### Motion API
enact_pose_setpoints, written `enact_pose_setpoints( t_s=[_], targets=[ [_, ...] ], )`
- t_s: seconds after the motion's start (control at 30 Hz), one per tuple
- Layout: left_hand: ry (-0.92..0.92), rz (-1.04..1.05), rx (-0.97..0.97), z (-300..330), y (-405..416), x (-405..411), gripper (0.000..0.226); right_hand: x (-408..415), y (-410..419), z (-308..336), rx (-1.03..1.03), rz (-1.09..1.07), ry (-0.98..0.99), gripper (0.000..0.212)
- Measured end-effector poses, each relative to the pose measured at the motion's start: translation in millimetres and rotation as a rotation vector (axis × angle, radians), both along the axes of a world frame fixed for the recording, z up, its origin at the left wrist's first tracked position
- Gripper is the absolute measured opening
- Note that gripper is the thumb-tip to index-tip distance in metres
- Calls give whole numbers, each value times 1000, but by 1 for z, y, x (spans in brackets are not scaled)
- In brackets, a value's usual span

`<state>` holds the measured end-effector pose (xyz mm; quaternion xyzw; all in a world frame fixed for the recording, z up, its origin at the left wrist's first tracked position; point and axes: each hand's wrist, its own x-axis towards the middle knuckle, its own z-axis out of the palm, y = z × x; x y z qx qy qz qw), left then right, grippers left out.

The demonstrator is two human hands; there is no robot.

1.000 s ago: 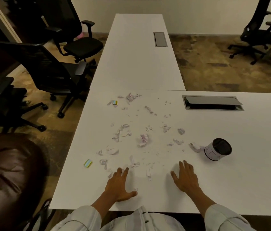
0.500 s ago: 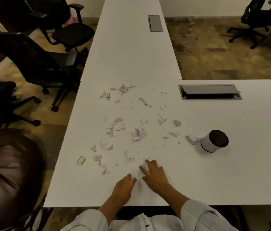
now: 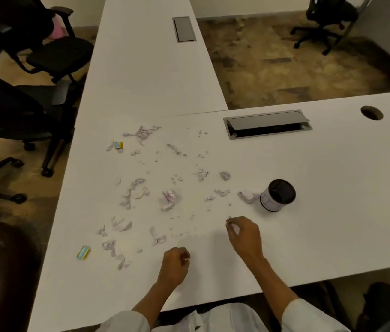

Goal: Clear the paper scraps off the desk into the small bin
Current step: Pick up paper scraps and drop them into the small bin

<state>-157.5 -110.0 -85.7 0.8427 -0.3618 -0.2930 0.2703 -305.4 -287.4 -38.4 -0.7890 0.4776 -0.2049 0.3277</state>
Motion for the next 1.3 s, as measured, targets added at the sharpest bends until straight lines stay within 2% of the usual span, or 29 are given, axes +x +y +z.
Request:
enact_pose_setpoints(
  t_s=[0.13, 0.33, 0.5, 0.67, 0.83, 0.93, 1.03, 1.17, 1.23, 1.3],
  targets=[
    [125, 30, -96, 11, -44, -17, 26, -28, -75, 48, 0, -278, -156, 12],
    [241, 1, -145, 43, -117, -38, 15, -50, -149, 60, 61, -353, -161, 15],
    [274, -84, -213, 79, -185, -53, 7, -69, -159, 57, 118, -392, -129, 29],
    [316, -146, -285, 101, -255, -77, 6, -100, -137, 66, 148, -476, -169, 24],
    [366, -225, -188, 109, -299, -100, 44, -127, -96, 59, 233, -474, -100, 19],
    [399, -195, -152, 105, -293, -98, 56, -130, -78, 50, 288, -470, -76, 16],
    [368, -83, -186, 95, -259, -77, 58, -113, -67, 42, 313, -397, -92, 15],
    [163, 79, -119, 64, -188, -31, 61, -63, -69, 15, 321, -146, -74, 32],
    [78, 148, -35, 52, -152, -9, 69, -31, -77, 3, 222, 23, 69, 47],
    [-24, 156, 65, 45, -124, 9, 80, -1, -86, -1, 101, 170, 328, 61]
  ],
)
